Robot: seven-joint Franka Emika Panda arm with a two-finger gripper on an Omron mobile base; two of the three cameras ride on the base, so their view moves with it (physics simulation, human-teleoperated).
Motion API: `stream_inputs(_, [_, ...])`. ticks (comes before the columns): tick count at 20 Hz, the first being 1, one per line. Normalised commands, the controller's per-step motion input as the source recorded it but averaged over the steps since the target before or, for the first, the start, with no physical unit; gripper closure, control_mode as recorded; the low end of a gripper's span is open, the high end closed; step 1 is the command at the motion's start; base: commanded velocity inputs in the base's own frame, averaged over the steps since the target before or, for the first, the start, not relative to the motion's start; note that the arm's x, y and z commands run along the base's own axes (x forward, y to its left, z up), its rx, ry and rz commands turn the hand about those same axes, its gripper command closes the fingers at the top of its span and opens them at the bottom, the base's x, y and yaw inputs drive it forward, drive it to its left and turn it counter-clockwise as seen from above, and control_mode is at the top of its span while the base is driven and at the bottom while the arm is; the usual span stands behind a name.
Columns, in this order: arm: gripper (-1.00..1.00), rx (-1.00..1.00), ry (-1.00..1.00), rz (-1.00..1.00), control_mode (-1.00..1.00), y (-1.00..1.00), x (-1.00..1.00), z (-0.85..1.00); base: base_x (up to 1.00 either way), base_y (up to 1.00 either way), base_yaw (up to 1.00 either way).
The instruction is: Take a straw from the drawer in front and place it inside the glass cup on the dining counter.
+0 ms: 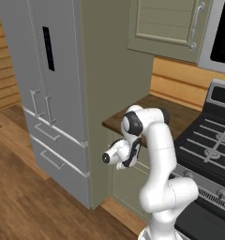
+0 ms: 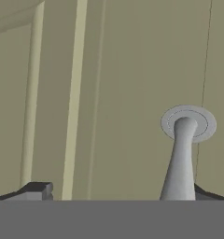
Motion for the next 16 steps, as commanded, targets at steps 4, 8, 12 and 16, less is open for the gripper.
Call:
stream_inputs(4, [-1.0, 0.0, 0.0, 0.0, -1.0, -0.01, 0.33, -0.32, 0.0, 0.0, 0.0])
stream_inputs(8, [-1.0, 0.0, 0.0, 0.0, -1.0, 0.0, 0.29, -0.49, 0.0, 0.0, 0.0])
stream_inputs(12, [-1.0, -0.03, 0.0, 0.01, -1.0, 0.0, 0.25, -0.62, 0.0, 0.0, 0.0])
stream_inputs(16, [-1.0, -0.01, 0.0, 0.01, -1.0, 0.0, 0.31, -0.57, 0.0, 0.0, 0.0])
